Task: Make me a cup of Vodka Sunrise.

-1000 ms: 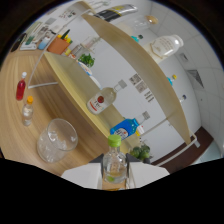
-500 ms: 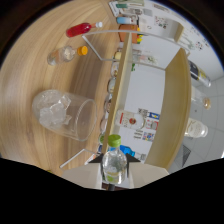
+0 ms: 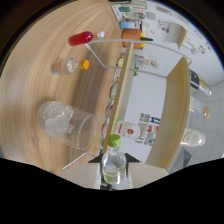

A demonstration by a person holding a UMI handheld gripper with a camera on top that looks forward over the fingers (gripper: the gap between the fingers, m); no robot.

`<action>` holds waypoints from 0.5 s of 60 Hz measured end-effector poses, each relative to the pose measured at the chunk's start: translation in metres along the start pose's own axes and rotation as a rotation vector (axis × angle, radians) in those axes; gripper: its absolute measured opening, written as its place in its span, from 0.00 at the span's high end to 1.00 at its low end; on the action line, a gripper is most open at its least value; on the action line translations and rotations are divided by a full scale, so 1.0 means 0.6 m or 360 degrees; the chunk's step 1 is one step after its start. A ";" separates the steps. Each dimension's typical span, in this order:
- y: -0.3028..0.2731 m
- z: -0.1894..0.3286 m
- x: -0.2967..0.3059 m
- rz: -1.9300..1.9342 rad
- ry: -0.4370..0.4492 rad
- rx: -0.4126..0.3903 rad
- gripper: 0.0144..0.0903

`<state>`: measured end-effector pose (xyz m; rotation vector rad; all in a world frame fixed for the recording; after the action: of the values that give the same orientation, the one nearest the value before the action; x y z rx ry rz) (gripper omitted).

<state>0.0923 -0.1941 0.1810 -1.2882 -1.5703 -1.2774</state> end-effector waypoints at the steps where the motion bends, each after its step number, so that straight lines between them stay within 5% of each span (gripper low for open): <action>1: -0.002 -0.001 0.002 0.0044 -0.0008 0.0009 0.72; 18: 0.011 -0.035 0.091 0.1454 0.0005 0.0218 0.72; 30: 0.055 -0.027 0.057 0.2322 -0.0047 0.0312 0.72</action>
<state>0.1157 -0.2010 0.2249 -1.7160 -0.3843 -0.1486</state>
